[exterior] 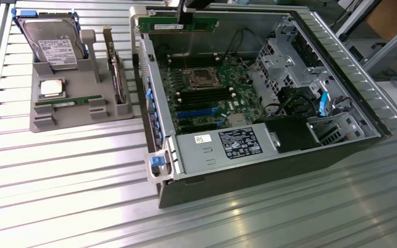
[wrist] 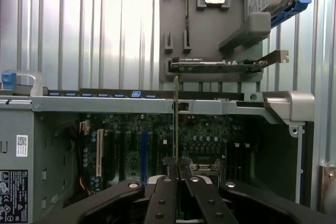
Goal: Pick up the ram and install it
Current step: 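Pick up the ram and move it above insertion slot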
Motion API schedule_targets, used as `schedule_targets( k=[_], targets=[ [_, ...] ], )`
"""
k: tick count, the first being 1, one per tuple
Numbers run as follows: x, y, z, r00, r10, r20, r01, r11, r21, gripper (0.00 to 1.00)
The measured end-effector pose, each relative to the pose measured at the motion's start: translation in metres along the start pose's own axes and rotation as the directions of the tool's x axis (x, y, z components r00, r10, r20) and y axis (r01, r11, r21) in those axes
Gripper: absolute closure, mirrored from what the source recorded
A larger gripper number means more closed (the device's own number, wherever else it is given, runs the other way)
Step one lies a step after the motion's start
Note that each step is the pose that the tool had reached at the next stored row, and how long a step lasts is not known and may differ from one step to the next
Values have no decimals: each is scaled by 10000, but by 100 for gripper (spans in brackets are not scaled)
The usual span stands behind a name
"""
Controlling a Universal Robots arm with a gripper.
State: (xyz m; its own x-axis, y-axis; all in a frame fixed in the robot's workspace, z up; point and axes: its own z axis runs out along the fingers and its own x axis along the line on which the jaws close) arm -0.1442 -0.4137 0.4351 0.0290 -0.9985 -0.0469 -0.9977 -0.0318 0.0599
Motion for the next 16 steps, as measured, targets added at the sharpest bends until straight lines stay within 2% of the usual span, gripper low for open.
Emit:
schedule_targets(
  k=[16],
  targets=[
    [5, -163, -2, 10000, 0, 0, 0, 10000, 0, 88]
  ],
)
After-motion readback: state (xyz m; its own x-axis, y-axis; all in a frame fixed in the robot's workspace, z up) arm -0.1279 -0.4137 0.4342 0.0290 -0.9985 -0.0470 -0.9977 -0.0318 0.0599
